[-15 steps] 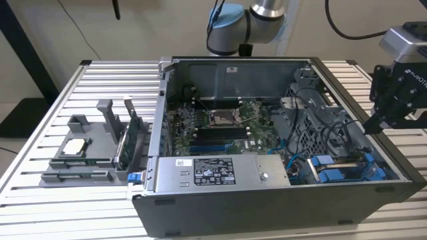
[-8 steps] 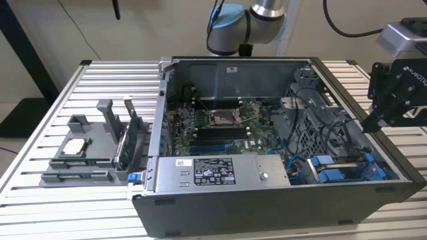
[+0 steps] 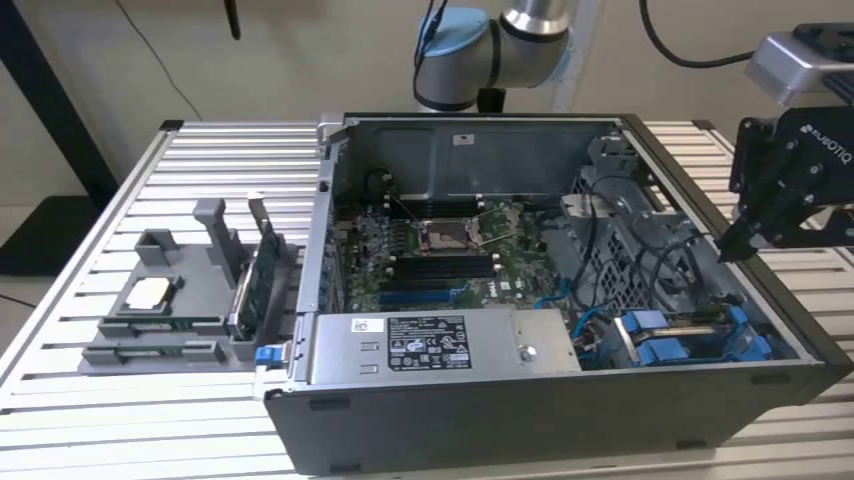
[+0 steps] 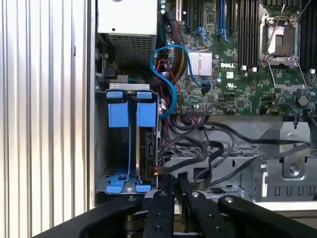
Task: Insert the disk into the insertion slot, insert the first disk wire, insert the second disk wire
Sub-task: 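Insert the second disk wire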
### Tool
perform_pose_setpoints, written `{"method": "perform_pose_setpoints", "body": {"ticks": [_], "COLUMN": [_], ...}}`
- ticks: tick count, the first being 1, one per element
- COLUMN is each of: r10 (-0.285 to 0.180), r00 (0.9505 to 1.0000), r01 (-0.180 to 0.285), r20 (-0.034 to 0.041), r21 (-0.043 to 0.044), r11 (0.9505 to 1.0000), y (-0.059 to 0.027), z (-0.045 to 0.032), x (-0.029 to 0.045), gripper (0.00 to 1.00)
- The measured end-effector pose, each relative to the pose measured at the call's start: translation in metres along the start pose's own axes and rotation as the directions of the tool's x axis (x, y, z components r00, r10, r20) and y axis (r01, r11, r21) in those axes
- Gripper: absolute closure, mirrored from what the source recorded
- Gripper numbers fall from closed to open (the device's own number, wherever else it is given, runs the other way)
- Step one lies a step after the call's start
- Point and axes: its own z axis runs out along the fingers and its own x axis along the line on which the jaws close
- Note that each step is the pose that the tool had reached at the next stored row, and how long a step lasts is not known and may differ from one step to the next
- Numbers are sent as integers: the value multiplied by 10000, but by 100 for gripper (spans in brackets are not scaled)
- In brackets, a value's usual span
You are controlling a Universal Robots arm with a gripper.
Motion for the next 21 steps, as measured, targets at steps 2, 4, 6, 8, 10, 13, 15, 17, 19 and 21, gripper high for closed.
{"method": "perform_pose_setpoints", "body": {"ticks": [2, 4, 6, 8, 10, 13, 15, 17, 19, 21], "r10": [6, 11, 16, 21, 24, 22, 19, 18, 20, 23], "r00": [10000, 10000, 10000, 10000, 10000, 10000, 10000, 10000, 9998, 9995], "r01": [-6, -11, -16, -21, -24, -22, -19, -17, -16, -17], "r20": [-2, 0, 0, 0, 1, -1, -17, -84, -193, -303], "r21": [1, 2, 5, 10, 21, 46, 87, 145, 177, 205], "r11": [10000, 10000, 10000, 10000, 10000, 10000, 10000, 9999, 9998, 9998], "y": [27, 54, 86, 121, 163, 225, 257, 283, 304, 325], "z": [-11, -17, -21, -21, -20, -17, -10, 9, 25, 42], "x": [-1, -1, -2, -2, -1, -1, -1, 1, 3, 4], "gripper": [84, 84, 84, 84, 84, 84, 84, 84, 84, 84]}}
